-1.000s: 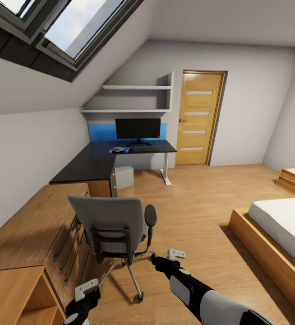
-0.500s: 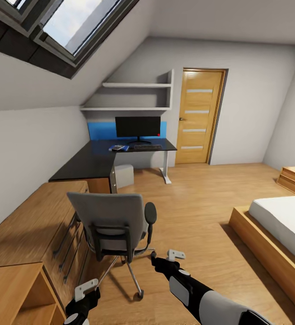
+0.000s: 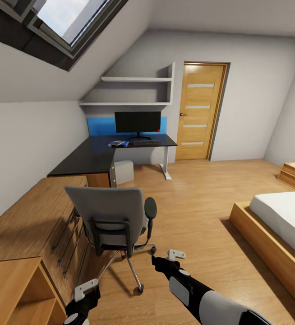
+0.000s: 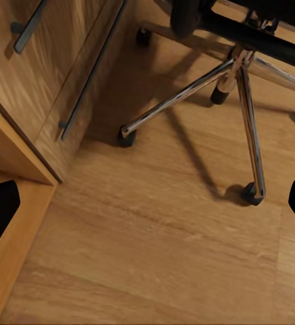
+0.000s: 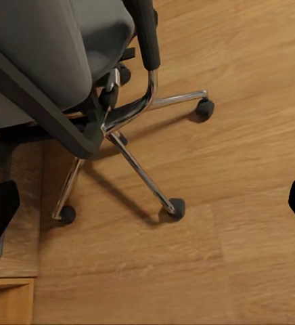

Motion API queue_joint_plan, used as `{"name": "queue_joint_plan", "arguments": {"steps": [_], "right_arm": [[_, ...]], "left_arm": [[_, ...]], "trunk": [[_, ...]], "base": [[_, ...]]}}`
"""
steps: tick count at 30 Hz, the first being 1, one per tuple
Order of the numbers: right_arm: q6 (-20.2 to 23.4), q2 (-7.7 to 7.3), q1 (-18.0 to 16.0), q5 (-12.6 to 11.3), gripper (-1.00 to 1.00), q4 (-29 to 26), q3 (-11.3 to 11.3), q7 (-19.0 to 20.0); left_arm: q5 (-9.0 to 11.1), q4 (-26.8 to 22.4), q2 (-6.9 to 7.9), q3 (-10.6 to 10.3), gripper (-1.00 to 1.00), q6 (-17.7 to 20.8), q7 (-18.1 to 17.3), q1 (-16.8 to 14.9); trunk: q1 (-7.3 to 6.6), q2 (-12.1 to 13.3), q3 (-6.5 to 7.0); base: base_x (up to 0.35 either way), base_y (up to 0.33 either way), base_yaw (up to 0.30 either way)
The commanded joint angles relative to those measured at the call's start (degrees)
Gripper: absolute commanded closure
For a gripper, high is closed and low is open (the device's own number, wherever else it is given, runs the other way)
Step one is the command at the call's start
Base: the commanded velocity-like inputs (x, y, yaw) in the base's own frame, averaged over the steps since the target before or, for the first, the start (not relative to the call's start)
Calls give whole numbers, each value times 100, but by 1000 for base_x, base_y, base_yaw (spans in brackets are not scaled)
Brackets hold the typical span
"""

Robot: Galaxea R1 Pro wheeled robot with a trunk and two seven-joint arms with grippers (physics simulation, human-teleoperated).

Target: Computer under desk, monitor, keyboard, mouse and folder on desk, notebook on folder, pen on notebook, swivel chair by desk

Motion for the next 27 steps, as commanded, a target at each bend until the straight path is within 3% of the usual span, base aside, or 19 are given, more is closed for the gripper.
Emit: {"name": "queue_joint_plan", "arguments": {"steps": [1, 14, 27], "right_arm": [[-114, -2, -6, -53, -100, -1, 50, -30], [-306, -4, -4, -50, -100, 86, 49, -30], [-306, -2, -4, -40, -100, 107, 54, -30]], "left_arm": [[39, 2, -4, 18, -100, -20, -9, -4], [34, 2, -9, 33, -100, -12, 1, -5], [41, 2, -10, 35, -100, -23, -9, -2]], "trunk": [[22, -45, -34], [308, -566, -295], [308, -566, -295]], "base": [[0, 0, 0], [0, 0, 0], [-75, 79, 0]]}}
